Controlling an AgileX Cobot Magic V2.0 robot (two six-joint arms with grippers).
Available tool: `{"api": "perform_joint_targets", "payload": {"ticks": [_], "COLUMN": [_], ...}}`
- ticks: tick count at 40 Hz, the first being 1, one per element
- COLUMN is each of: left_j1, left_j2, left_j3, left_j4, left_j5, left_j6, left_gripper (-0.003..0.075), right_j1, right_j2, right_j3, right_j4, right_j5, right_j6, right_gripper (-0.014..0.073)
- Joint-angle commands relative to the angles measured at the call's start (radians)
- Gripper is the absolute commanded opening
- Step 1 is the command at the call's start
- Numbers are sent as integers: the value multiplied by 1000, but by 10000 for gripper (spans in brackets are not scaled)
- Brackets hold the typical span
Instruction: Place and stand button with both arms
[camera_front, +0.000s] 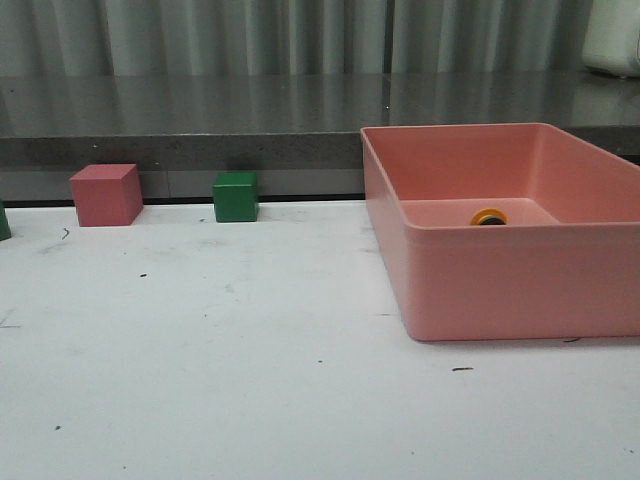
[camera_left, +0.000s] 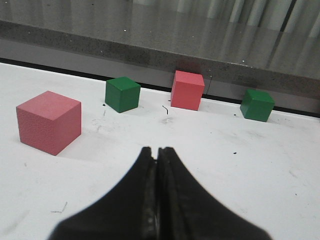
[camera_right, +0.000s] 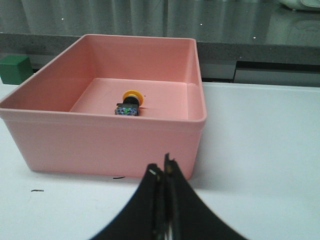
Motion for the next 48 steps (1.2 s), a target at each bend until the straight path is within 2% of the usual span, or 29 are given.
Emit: {"api": "perform_joint_targets", "payload": {"ticks": [1,39,48], "left_j1": [2,2,2], "left_j2": [-22,-22,-22], "left_j3": [15,15,15], "left_j4": [-4,-4,1], "left_j5": [-78,-78,-116], "left_j6": [-4,-4,-4], "left_gripper": [-20,-20,-20], "right_j1": [-8,-8,-8], "right_j2": [-19,-19,-19], "right_j3": [-4,-4,-4], "right_j4": [3,3,3], "right_j5": [-81,-81,-137], "right_j6": [-7,-7,-7], "right_gripper": [-68,-68,-68]}}
